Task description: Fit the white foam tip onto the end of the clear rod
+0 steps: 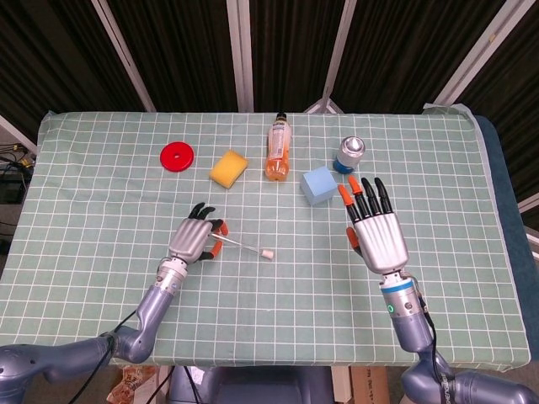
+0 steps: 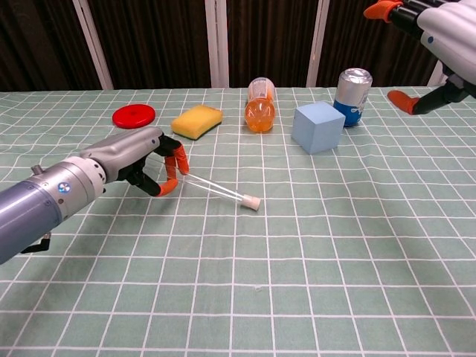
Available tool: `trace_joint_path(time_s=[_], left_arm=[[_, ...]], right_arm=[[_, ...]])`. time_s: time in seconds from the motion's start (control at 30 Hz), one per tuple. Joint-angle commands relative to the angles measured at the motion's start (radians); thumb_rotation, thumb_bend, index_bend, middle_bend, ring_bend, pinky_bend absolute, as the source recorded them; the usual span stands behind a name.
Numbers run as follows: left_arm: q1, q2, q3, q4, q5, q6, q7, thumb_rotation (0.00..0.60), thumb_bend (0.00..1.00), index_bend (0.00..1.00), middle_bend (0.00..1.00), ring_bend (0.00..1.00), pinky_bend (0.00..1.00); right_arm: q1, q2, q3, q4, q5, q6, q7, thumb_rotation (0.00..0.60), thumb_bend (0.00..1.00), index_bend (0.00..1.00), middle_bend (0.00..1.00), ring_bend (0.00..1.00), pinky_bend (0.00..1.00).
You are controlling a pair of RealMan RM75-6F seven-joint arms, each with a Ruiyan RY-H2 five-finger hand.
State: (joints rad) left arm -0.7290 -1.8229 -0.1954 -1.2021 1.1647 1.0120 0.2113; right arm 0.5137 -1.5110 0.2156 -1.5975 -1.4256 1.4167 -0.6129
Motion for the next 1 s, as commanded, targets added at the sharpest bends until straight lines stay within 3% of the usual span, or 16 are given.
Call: trace_joint_path(time_s=[0.03,0.23,0.63,0.83,1.0], left_arm=[[0.005,0.017,0.009,-0.018,-0.023,-0.020,0.037,0.600,0.81,0.45,0.50,0.14,0.01],[0.006,0.043,0.016,-0.054,-0.064,-0.042,0.111,0.600,0.77,0.42,0.47,0.14,0.00],[0.005,0.124,0.017,-0.185,-0.202,-0.031,0.330,0.600,0.35,0.26,0.31,0.07,0.00],[0.005,0.179,0.011,-0.280,-0.294,0.009,0.435,0.600,0.21,0.13,0.19,0.01,0.00],[0.027,0.232,-0.007,-0.363,-0.297,0.078,0.429,0.600,0.19,0.09,0.12,0.00,0.00]], right_arm=[[-0.002,-0.001,-0.001,-0.004,-0.001,0.002,-0.002,0.600,0.43,0.03,0.02,0.00,0.00],[-0.005,-0.002,0.000,-0.015,-0.006,0.007,-0.005,0.600,0.43,0.03,0.02,0.00,0.00],[-0.022,0.010,-0.007,-0.049,-0.011,0.016,-0.005,0.600,0.43,0.03,0.02,0.00,0.00],[-0.035,0.018,-0.017,-0.084,-0.023,0.029,-0.014,0.600,0.43,0.03,0.02,0.00,0.00],[-0.059,0.048,-0.023,-0.138,-0.033,0.052,-0.015,0.600,0.43,0.03,0.02,0.00,0.00]])
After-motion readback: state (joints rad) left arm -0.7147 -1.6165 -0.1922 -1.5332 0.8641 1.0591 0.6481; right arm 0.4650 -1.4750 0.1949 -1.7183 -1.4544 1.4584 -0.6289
